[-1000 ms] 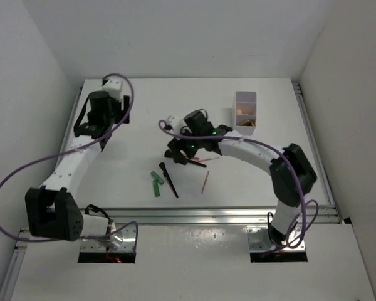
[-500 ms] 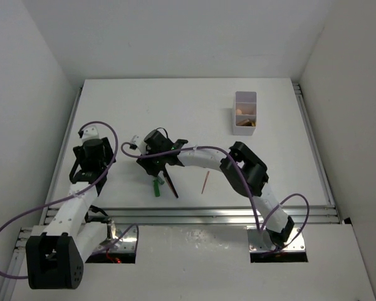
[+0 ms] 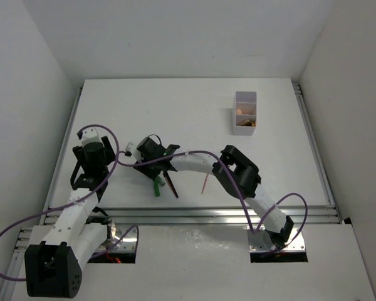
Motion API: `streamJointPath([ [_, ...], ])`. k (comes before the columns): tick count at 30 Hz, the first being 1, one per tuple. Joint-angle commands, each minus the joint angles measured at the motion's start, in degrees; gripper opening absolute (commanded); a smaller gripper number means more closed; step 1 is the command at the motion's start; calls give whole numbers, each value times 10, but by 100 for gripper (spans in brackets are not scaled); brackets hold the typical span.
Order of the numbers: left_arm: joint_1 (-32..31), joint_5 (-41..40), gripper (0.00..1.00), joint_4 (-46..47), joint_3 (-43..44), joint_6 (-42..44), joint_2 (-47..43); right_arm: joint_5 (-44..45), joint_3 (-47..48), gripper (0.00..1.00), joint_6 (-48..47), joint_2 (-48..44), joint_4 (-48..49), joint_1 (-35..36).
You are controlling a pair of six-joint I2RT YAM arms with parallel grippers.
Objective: Organize the makeup
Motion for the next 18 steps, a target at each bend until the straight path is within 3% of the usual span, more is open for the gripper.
streamJointPath([
  [1, -8, 2, 76, 24, -7, 0, -8, 16, -3, 48, 0, -32, -11, 5],
  [18, -19, 24, 76, 30, -12, 0, -13, 20, -24, 47, 36, -47, -56, 6],
])
